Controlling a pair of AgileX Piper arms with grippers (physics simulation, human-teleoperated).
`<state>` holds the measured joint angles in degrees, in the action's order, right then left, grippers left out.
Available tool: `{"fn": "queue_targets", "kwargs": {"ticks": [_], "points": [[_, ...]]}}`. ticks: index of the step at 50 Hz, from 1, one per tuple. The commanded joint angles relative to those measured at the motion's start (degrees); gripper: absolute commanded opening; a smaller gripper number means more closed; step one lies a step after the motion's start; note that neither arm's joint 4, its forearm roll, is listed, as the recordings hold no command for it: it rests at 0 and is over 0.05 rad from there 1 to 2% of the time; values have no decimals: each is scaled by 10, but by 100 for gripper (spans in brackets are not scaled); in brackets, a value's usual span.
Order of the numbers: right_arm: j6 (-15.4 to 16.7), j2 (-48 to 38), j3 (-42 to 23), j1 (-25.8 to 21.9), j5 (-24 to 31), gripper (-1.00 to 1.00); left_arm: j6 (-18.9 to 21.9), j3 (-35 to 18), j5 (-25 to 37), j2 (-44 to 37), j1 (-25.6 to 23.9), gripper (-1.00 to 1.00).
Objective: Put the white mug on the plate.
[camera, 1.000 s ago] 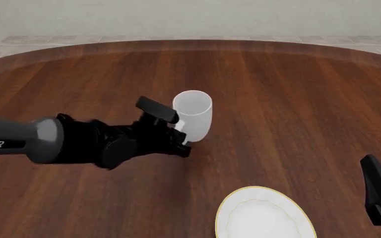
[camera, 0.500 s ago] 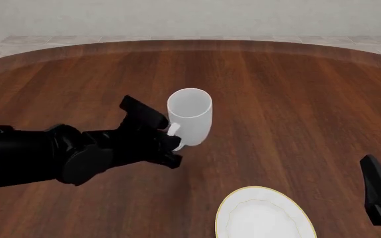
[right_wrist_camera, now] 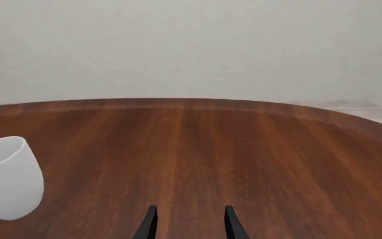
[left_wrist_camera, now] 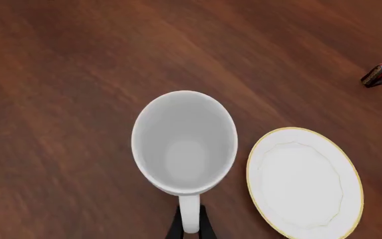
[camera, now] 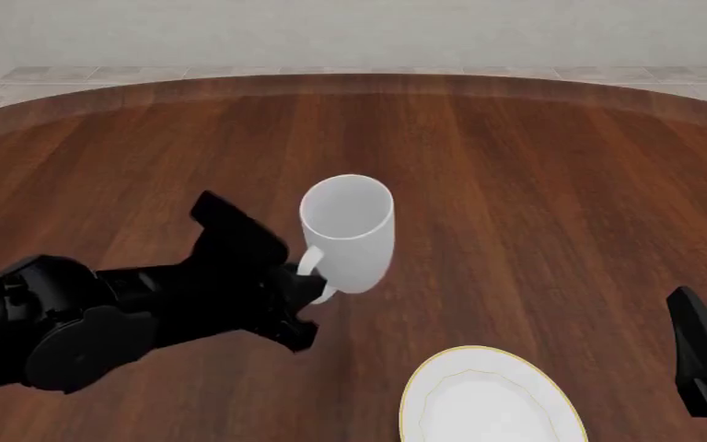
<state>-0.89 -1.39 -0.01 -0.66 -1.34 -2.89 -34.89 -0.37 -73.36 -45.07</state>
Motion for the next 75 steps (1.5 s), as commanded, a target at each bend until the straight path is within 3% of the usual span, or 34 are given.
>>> {"fn": "queue_targets", "kwargs": {"ticks": [1, 10, 34, 75], "points": [[1, -8, 0, 1, -7, 100, -4, 23, 16, 45, -23, -100], [6, -30, 0, -1, -23, 100, -7, 39, 36, 83, -40, -100], [5, 2, -3, -2, 7, 100, -2, 60, 70, 130, -85, -100], [5, 3, -2, -3, 6, 100, 3, 35, 63, 93, -148, -100]]}}
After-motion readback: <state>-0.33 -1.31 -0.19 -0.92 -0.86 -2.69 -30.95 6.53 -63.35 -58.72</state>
